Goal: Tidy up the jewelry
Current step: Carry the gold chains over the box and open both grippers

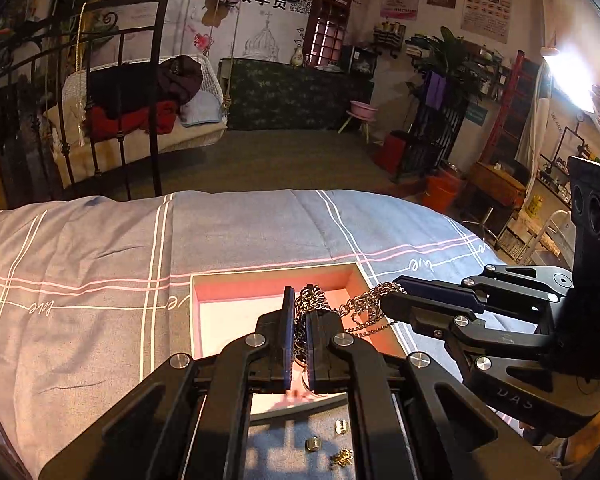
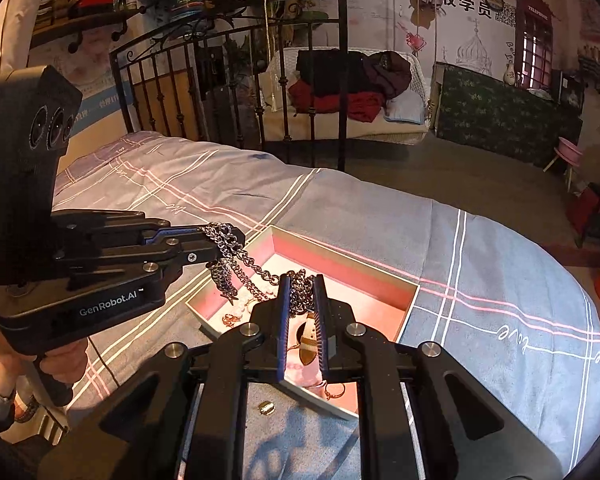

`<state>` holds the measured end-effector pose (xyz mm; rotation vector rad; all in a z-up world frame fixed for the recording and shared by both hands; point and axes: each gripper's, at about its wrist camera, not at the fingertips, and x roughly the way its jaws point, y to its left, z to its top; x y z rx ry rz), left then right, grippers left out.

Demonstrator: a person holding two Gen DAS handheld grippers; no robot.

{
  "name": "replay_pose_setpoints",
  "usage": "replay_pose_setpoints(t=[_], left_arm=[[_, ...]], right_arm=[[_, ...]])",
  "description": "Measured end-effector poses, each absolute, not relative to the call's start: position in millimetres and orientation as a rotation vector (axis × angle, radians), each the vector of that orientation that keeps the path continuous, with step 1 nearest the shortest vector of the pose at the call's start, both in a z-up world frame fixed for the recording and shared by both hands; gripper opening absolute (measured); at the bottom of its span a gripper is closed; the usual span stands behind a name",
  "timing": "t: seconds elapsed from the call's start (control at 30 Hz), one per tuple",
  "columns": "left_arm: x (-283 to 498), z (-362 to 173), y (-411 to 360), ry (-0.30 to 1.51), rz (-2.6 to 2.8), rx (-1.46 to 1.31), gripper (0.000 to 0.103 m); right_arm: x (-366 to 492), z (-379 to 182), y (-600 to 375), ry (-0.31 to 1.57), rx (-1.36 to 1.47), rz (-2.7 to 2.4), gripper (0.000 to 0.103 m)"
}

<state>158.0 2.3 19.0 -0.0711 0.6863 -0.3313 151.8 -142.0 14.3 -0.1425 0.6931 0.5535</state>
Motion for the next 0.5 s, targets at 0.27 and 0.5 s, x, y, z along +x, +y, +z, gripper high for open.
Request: replay_pose_setpoints(t=[0.27,0.5], left_arm=[[186,6,6,0.745,-0.286,-0.083,0.005],[202,-13,6,0.812,-0.257,-0.086,0.004]], right_arm=[[183,3,-129,0.732,-0.166,0.526,0.012],[198,-14,-123,0.776,-0.182,0.521,0.012]])
